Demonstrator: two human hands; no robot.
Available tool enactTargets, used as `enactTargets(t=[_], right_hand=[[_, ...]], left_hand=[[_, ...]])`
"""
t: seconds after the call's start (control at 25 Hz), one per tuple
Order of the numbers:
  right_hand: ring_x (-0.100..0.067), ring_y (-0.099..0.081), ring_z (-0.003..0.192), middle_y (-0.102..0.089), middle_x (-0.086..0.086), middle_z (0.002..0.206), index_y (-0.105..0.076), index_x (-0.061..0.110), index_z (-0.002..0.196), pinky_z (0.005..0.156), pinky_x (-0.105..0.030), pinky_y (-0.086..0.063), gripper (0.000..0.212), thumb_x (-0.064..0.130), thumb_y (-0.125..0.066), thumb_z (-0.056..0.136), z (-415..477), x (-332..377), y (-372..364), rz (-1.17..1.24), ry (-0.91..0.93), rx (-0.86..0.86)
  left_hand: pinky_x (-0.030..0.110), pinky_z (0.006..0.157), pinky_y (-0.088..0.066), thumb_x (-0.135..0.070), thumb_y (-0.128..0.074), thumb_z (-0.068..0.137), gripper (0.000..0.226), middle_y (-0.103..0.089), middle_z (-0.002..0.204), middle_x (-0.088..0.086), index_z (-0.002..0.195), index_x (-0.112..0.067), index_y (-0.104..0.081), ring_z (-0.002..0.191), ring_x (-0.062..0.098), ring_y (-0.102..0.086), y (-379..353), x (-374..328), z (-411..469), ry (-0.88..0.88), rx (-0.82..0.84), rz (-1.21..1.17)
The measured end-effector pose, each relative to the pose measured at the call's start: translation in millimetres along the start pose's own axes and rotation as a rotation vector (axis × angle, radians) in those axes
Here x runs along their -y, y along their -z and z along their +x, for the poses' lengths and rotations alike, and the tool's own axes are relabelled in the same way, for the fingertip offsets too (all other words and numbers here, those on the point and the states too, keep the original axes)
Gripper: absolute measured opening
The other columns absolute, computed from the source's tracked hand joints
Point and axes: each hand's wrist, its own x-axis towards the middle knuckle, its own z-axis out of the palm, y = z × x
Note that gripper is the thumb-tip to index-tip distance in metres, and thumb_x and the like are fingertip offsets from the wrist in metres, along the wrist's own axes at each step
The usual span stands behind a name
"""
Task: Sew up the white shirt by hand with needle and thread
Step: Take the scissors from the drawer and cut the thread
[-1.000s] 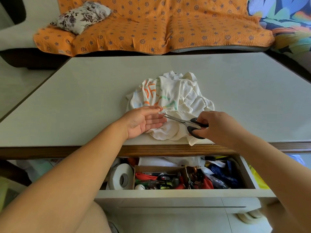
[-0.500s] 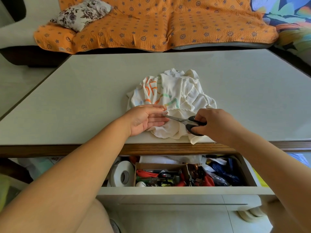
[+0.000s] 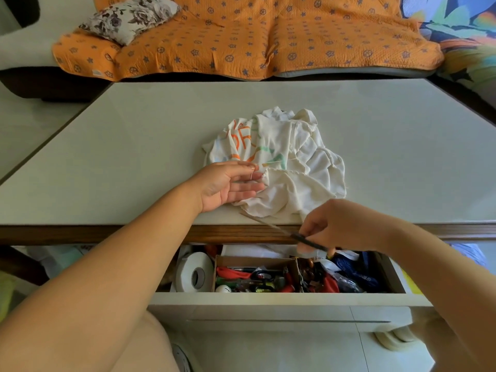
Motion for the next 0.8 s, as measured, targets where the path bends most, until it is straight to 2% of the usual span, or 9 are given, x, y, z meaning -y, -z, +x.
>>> enactTargets(t=[0.08, 0.16, 0.28, 0.4, 0.52, 0.56, 0.64, 0.68, 0.8], right_hand=[[-0.004, -0.065, 0.061, -0.075, 0.004, 0.076, -0.075, 0.025, 0.092, 0.064, -0.012, -0.051, 0.015, 0.038, -0.068, 0.086, 5.2, -0.8, -18.2, -0.041, -0.010, 0.153], [-0.013, -0.071, 0.073, -0.075, -0.001, 0.084, -0.074, 0.022, 0.098, 0.078, -0.024, -0.058, 0.017, 0.027, -0.059, 0.093, 14.1, -4.0, -36.5, -0.168, -0.006, 0.183], [-0.012, -0.068, 0.072, -0.073, -0.003, 0.091, -0.071, 0.022, 0.102, 0.072, -0.023, -0.056, 0.023, 0.020, -0.049, 0.095, 25.9, -16.3, -58.1, -0.279, -0.039, 0.222], [-0.017, -0.063, 0.083, -0.070, -0.007, 0.102, -0.070, 0.016, 0.106, 0.084, -0.026, -0.053, 0.025, 0.024, -0.049, 0.096, 34.4, -31.9, -70.9, -0.381, -0.111, 0.262], [-0.015, -0.060, 0.077, -0.069, -0.009, 0.109, -0.067, 0.015, 0.113, 0.069, -0.019, -0.048, 0.027, 0.028, -0.050, 0.097, 38.9, -32.9, -77.8, -0.389, -0.114, 0.253], [-0.016, -0.062, 0.084, -0.068, -0.007, 0.112, -0.066, 0.015, 0.116, 0.070, -0.020, -0.047, 0.029, 0.032, -0.052, 0.097, 42.8, -29.9, -82.1, -0.426, -0.093, 0.254], [-0.022, -0.060, 0.101, -0.061, -0.008, 0.119, -0.063, 0.009, 0.120, 0.082, -0.027, -0.048, 0.037, 0.037, -0.056, 0.096, 54.8, -23.8, -94.2, -0.542, -0.071, 0.268], [-0.023, -0.058, 0.100, -0.060, -0.009, 0.120, -0.062, 0.007, 0.119, 0.084, -0.030, -0.048, 0.039, 0.037, -0.058, 0.095, 61.7, -22.5, -100.9, -0.569, -0.074, 0.275], [-0.019, -0.052, 0.088, -0.061, -0.008, 0.111, -0.060, 0.007, 0.117, 0.077, -0.027, -0.043, 0.035, 0.033, -0.062, 0.093, 72.3, -18.2, -109.0, -0.569, -0.073, 0.276]], left_hand=[[0.031, 0.079, -0.058, -0.013, -0.061, 0.093, 0.010, -0.072, 0.102, 0.009, 0.102, -0.010, -0.064, 0.091, 0.024, -0.072, -0.9, 1.5, -3.5, -0.006, -0.004, 0.032], [0.033, 0.081, -0.057, -0.012, -0.061, 0.093, 0.009, -0.073, 0.101, 0.009, 0.102, -0.011, -0.064, 0.090, 0.024, -0.072, -2.2, 4.1, -6.6, -0.009, -0.003, 0.046], [0.034, 0.081, -0.058, -0.010, -0.060, 0.094, 0.010, -0.073, 0.101, 0.011, 0.103, -0.010, -0.064, 0.089, 0.024, -0.072, -1.8, 5.8, -12.5, -0.004, 0.002, 0.048], [0.034, 0.080, -0.058, -0.008, -0.061, 0.093, 0.010, -0.072, 0.100, 0.012, 0.103, -0.009, -0.064, 0.090, 0.024, -0.071, -3.5, 9.1, -16.2, -0.012, -0.023, 0.051], [0.035, 0.082, -0.057, -0.008, -0.061, 0.094, 0.009, -0.072, 0.096, 0.011, 0.103, -0.009, -0.064, 0.087, 0.024, -0.070, -9.0, 11.5, -19.0, -0.038, -0.041, 0.046], [0.035, 0.082, -0.057, -0.008, -0.061, 0.094, 0.010, -0.072, 0.095, 0.010, 0.104, -0.008, -0.064, 0.087, 0.023, -0.070, -10.5, 11.2, -19.6, -0.046, -0.032, 0.054], [0.034, 0.081, -0.058, -0.008, -0.061, 0.094, 0.016, -0.072, 0.096, 0.009, 0.109, -0.006, -0.064, 0.088, 0.023, -0.070, -12.1, 10.4, -20.3, -0.049, -0.010, 0.081], [0.033, 0.080, -0.058, -0.009, -0.061, 0.094, 0.020, -0.072, 0.097, 0.009, 0.113, -0.005, -0.063, 0.088, 0.023, -0.070, -12.3, 10.7, -20.6, -0.047, -0.004, 0.095], [0.034, 0.082, -0.057, -0.009, -0.061, 0.094, 0.020, -0.072, 0.097, 0.010, 0.114, -0.004, -0.064, 0.089, 0.023, -0.069, -10.6, 12.0, -20.1, -0.039, -0.013, 0.115]])
